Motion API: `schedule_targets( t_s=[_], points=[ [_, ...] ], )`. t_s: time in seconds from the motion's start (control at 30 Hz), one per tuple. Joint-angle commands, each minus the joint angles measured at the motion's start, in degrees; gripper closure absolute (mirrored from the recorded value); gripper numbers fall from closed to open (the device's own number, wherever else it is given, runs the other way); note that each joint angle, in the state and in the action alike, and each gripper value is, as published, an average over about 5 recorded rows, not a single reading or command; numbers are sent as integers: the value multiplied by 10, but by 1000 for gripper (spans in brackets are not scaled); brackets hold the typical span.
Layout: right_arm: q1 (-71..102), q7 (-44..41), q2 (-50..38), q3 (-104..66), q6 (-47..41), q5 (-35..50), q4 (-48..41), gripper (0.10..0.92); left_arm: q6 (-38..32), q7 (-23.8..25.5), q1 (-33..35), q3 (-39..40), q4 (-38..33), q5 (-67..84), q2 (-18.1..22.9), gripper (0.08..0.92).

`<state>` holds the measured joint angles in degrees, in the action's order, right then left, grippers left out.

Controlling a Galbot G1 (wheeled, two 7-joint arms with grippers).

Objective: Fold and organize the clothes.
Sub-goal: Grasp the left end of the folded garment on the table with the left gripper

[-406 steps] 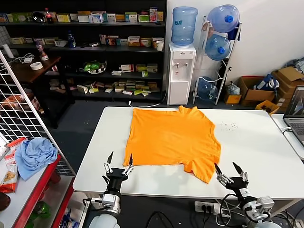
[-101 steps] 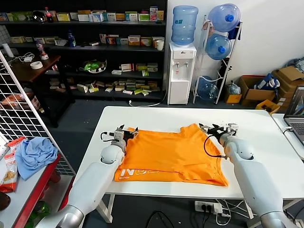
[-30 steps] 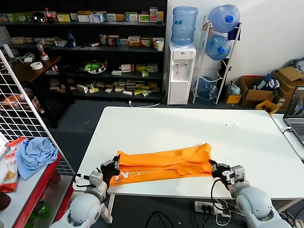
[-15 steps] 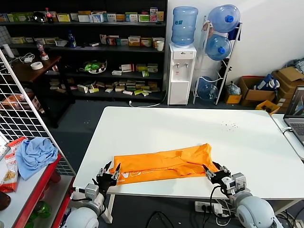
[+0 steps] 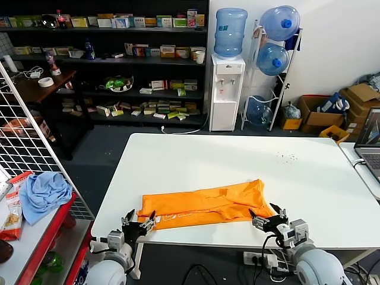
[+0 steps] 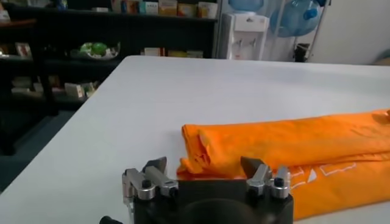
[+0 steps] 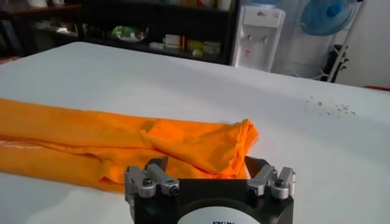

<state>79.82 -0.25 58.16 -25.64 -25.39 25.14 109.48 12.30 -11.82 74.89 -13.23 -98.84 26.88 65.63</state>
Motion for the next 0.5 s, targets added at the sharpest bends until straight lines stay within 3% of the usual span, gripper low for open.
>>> schedule_targets(
  t_s=[0.03, 0.5],
  points=[
    [5, 1, 1, 0, 0, -1, 7, 203, 9, 3, -14, 2, 32, 19, 6, 241],
    [3, 3, 5, 1, -5, -1, 9, 203, 5, 6, -14, 1, 15, 22, -7, 648]
  ],
)
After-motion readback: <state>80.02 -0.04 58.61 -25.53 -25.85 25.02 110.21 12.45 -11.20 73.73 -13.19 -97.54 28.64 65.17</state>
